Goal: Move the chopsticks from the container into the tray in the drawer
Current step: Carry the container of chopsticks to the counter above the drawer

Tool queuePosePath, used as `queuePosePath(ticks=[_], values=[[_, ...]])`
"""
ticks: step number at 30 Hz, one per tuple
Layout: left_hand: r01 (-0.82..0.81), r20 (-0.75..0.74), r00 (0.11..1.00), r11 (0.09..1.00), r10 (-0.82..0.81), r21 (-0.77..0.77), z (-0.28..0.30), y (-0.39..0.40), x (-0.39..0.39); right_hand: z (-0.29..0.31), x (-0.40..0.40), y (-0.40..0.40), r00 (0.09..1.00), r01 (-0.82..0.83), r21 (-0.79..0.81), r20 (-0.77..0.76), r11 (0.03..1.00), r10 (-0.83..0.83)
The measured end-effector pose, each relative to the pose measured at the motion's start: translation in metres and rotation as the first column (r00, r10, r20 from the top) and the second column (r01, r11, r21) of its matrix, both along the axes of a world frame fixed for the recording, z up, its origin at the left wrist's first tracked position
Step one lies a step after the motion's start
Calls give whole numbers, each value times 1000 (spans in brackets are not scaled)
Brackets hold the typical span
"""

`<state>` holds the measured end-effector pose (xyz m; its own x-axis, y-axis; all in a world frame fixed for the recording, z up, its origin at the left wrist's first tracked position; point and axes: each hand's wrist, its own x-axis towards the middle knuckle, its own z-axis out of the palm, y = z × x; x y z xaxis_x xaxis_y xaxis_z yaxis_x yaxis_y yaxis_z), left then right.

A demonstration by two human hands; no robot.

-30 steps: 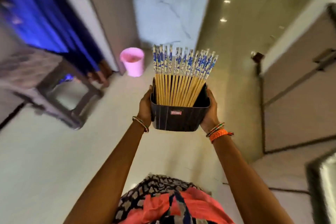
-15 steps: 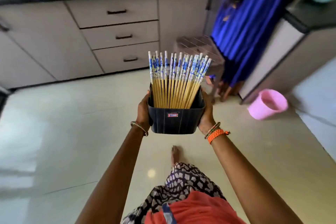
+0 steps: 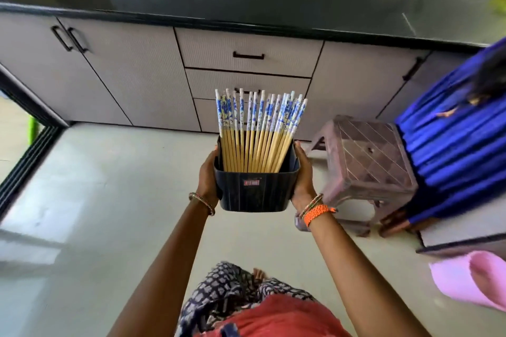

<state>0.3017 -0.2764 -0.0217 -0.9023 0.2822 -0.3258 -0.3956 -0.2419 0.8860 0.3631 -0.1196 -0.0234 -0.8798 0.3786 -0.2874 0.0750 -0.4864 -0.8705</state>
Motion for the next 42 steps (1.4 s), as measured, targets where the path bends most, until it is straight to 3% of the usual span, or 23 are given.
queuePosePath(ticks=[6, 18, 28, 42], values=[[-68, 31, 997, 997, 68, 22, -6, 16, -132, 0, -130, 20, 996, -60, 10, -64, 998, 61], [66, -41, 997, 996, -64, 62, 9, 87, -385, 25, -365, 80, 995, 97, -1, -5, 995, -97], [67, -78, 995, 994, -60, 88, 19, 211, -563, 31, -544, 209, 993, 65, -91, -91, 994, -74], [-24, 44, 999, 973, 14, 229, 25, 341, -726, 31, -719, 339, 982, 28, -235, -175, 972, -71]])
